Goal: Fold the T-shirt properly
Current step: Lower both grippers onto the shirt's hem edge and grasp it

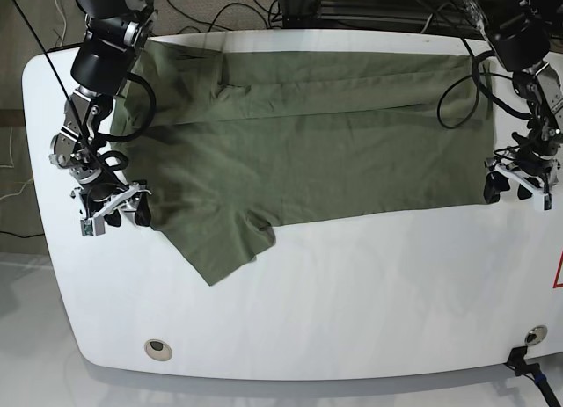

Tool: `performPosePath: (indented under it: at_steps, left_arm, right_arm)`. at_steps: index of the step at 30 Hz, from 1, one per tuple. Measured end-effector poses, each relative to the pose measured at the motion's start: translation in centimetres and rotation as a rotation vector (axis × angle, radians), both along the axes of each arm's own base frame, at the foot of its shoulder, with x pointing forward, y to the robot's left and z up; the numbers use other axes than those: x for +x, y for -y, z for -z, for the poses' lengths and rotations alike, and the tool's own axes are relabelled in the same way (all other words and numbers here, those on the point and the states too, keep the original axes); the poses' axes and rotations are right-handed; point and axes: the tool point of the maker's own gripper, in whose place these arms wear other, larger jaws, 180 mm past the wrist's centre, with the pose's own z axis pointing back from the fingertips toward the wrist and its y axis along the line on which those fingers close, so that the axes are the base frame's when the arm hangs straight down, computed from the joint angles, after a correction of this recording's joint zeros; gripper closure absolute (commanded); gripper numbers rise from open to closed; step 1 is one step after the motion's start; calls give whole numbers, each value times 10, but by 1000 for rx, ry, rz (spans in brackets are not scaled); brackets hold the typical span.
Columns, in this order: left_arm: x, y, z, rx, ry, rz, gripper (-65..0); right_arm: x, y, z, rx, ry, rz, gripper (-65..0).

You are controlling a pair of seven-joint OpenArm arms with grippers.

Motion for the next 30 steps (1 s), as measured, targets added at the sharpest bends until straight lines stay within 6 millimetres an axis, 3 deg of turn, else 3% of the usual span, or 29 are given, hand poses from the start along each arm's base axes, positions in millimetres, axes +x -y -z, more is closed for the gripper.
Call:
performPosePath:
  at_steps: [5,9,21,30]
  left_arm:
    - [7,-1,12,-37,2,-23,-480]
    - [3,-1,29,-72,-44,-43,-480]
    - [3,-1,28,-74,-41,-41,-480]
    - [2,0,30,-75,-44,-41,-480]
  right_arm:
    - [5,-15,17,37,-33,-30,-404]
    - [0,-12,28,55,-61,-15,-404]
    - [-3,-15,30,72,-47,-12,-402]
    - [-7,-29,34,74,-46,-61,-400]
